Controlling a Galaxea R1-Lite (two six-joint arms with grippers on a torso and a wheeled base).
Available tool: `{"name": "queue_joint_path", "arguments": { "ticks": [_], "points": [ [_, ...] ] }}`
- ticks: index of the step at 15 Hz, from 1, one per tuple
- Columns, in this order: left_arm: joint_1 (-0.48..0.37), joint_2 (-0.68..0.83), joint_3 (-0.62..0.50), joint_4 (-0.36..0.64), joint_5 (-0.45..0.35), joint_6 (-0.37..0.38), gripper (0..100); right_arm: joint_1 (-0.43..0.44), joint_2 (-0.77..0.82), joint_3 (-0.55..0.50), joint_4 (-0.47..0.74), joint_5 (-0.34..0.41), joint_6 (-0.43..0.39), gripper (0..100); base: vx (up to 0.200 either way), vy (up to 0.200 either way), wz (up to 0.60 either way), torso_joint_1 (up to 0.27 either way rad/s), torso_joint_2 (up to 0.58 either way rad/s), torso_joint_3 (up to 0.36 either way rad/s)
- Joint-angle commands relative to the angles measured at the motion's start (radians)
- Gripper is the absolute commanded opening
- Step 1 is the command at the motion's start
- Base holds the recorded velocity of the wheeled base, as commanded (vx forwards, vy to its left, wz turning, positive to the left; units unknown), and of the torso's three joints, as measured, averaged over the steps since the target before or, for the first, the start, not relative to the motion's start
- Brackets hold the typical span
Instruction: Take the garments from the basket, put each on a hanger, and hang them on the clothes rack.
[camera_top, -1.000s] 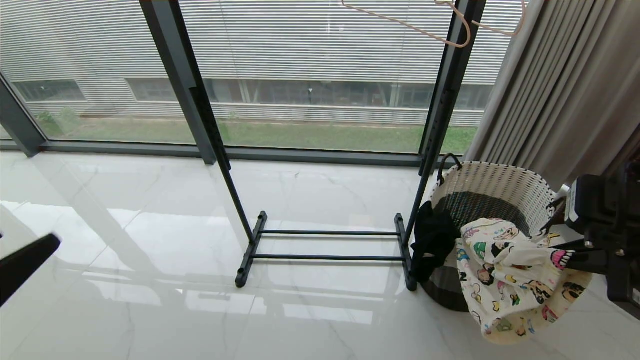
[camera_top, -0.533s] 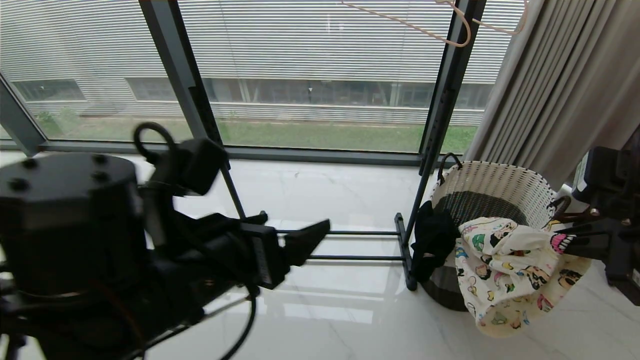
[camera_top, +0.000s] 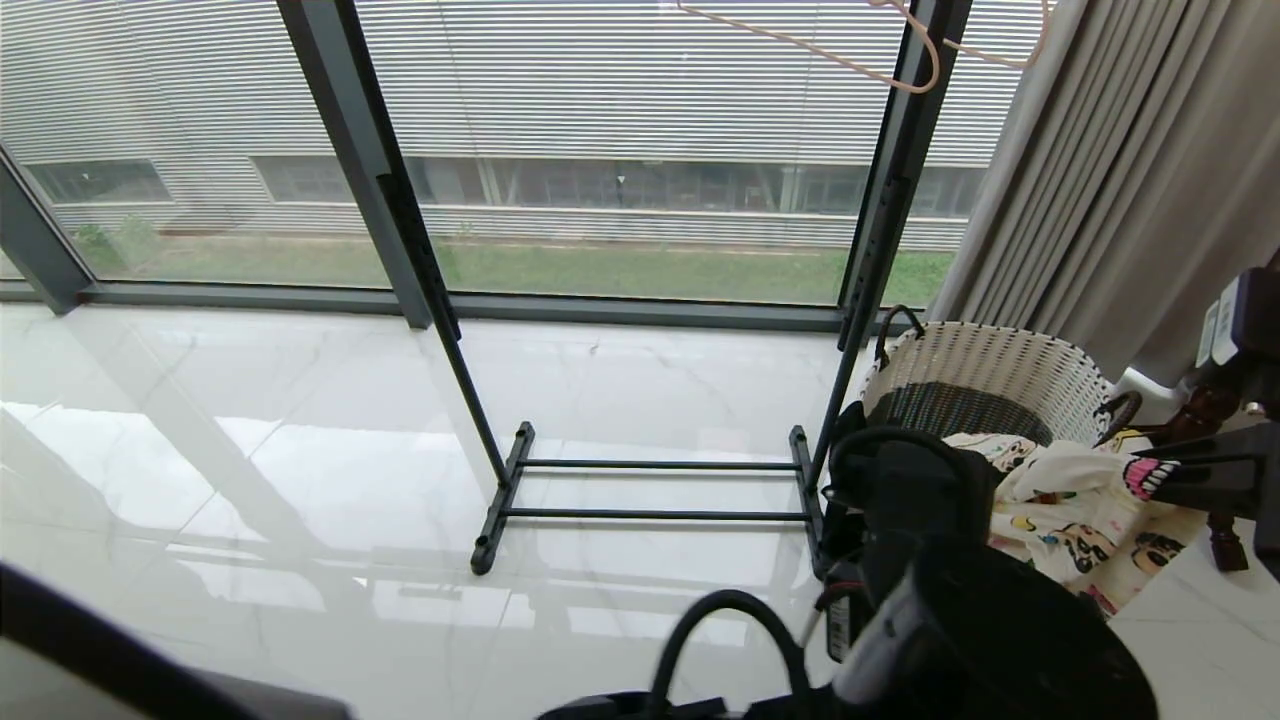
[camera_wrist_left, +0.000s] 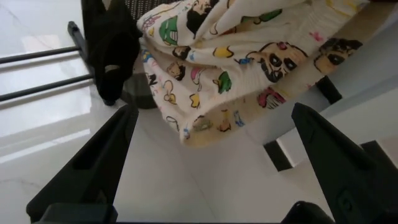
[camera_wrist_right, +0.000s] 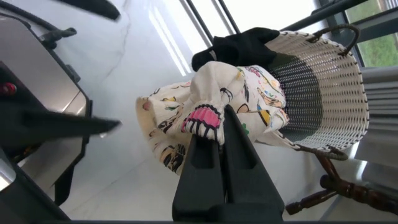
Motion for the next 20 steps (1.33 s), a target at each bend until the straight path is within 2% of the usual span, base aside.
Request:
{"name": "queue_joint_path", "arguments": {
  "ticks": [1,4,10,15,16,18,20],
  "points": [
    [-0.013,0.201,-0.147,-0.002,0.009,0.002,100,0.001,-0.019,0.002,0.001,0.0,-0.001,0,0.0,0.0,0.0,0.0,0.0,0.0],
    [0.011,0.273,-0.158,0.0,0.009,0.003,100,0.001,-0.022,0.0,0.0,0.0,-0.001,0,0.0,0.0,0.0,0.0,0.0,0.0],
    [0.132,0.351,-0.189,0.001,0.009,0.002,100,0.001,-0.032,0.0,0.001,0.022,-0.001,0,0.0,0.0,0.0,0.0,0.0,0.0],
    [0.146,0.386,-0.18,0.01,0.011,0.003,100,0.001,-0.043,0.002,0.001,0.031,-0.001,0,0.0,0.0,0.0,0.0,0.0,0.0],
    [0.146,0.386,-0.18,0.01,0.011,0.002,0,0.001,-0.043,0.002,0.001,0.031,-0.001,0,0.0,0.0,0.0,0.0,0.0,0.0],
    [0.145,0.362,-0.166,0.01,0.012,-0.003,0,0.0,-0.04,0.008,0.001,0.032,0.003,0,0.0,0.0,0.0,0.0,0.0,0.0],
    [0.132,0.253,-0.057,0.01,0.011,-0.037,0,0.0,-0.023,0.025,0.0,0.034,0.072,0,0.0,0.0,0.0,0.0,0.0,0.0]
  ]
}}
